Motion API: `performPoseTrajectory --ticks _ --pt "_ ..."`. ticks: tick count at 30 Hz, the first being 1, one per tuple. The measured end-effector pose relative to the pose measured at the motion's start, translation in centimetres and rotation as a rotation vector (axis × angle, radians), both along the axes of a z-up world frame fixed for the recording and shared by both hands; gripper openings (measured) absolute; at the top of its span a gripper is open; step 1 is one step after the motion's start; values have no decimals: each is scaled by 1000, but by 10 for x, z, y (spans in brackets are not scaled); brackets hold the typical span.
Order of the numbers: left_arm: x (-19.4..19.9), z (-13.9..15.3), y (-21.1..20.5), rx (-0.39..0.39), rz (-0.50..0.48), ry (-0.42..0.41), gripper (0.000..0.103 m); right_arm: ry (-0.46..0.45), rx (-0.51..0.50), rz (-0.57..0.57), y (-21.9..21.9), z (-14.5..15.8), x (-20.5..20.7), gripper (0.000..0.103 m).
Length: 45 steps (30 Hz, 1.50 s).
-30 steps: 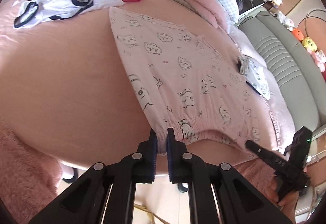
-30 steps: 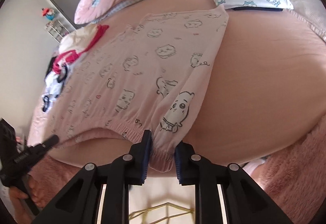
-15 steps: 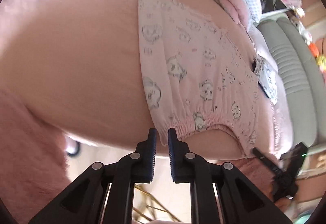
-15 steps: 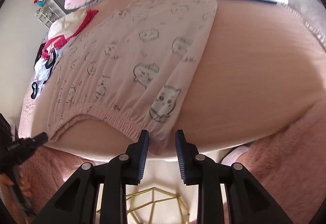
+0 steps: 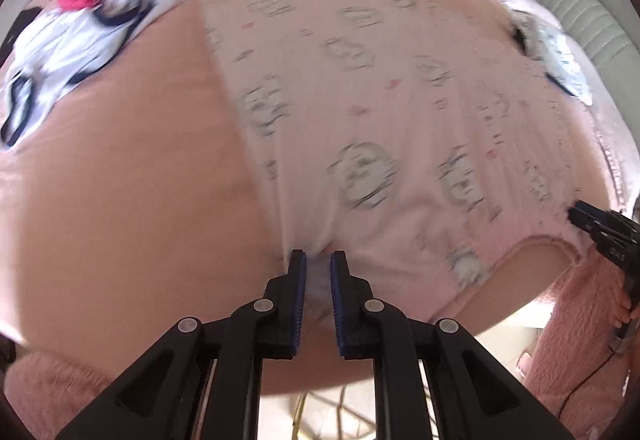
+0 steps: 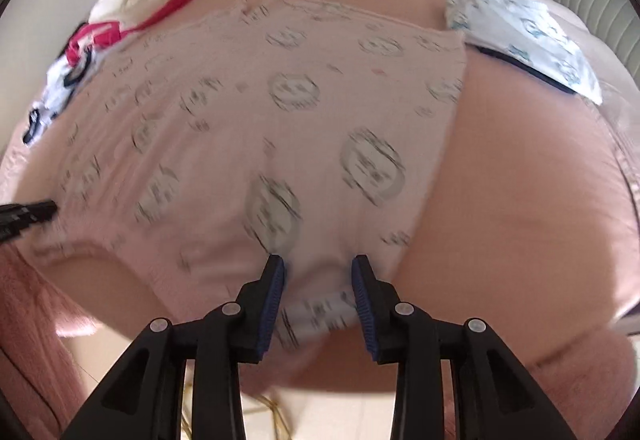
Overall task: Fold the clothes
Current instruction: 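Lower the pants flat onto the bed and open both grippers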
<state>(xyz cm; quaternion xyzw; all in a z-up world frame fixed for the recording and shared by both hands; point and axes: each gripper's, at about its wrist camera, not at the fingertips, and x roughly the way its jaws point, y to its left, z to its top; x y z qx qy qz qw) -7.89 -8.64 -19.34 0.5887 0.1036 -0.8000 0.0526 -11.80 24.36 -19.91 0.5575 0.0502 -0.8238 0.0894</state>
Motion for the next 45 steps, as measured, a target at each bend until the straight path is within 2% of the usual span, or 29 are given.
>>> performPoseTrajectory --ticks 1,3,5,7,10,12,13,15,16,18,19,21,22,23,25,27,29,30,31,32,33,35,36,40,42,44,45 --pt "0 4 -2 -41 9 -7 11 -3 5 -3 4 3 3 35" --pt "-8 15 6 -96 -42 28 12 9 -18 -5 9 12 2 35" --pt "-22 26 17 -56 -115 125 12 56 -68 -5 6 25 -6 35" --pt "-40 29 24 -9 -158 219 13 96 -74 3 -8 30 -21 35" --pt "-83 11 33 -8 -178 208 13 106 -79 38 -37 30 -48 35" --pt "-89 -1 23 24 -202 153 13 95 -96 110 -65 24 -59 35" --pt "-92 -7 17 41 -215 125 13 64 -69 152 -76 15 -61 35" --pt "-83 -3 3 -6 -229 95 13 -14 29 222 -93 -6 -60 35" --pt "-76 -2 -7 -79 -220 60 13 12 49 249 -93 -8 -54 36" --pt "-59 2 -34 -180 -166 23 22 10 113 266 -87 -7 -46 42" --pt "-55 4 -51 -180 -117 16 28 1 138 260 -86 -4 -46 42" --pt "-53 12 -72 -74 -80 82 30 10 178 252 -96 4 -50 42" --pt "-57 16 -75 -44 -74 125 34 46 171 265 -106 11 -52 42" --pt "-61 19 -78 -19 -69 168 41 84 129 288 -120 19 -54 42" --pt "-75 16 -76 -15 -65 208 48 143 17 330 -150 32 -59 42" --pt "-88 7 -77 -4 -19 194 48 137 -59 355 -181 30 -67 42" --pt "-100 -4 -90 61 40 194 48 108 -47 352 -203 22 -74 42" --pt "-101 -7 -94 98 57 203 47 99 -47 338 -207 19 -79 42" --pt "-101 -9 -99 131 70 216 38 91 -49 322 -211 15 -84 42" --pt "-101 -10 -104 164 82 230 12 81 -60 301 -210 13 -86 42" --pt "-102 -13 -108 201 84 227 1 70 -72 268 -208 10 -88 42" --pt "-102 -15 -109 240 56 222 0 56 -80 226 -202 6 -93 42" --pt "-101 -11 -107 222 33 228 0 50 -77 212 -198 3 -95 42" --pt "-91 10 -106 54 -22 258 0 46 -47 159 -183 -1 -105 42" --pt "-96 10 -113 17 -14 250 0 46 -50 112 -169 0 -111 43" --pt "-98 4 -117 -55 25 219 0 33 -42 68 -159 -2 -117 43" --pt "-97 3 -121 -45 44 208 0 29 -35 59 -155 -4 -118 43"
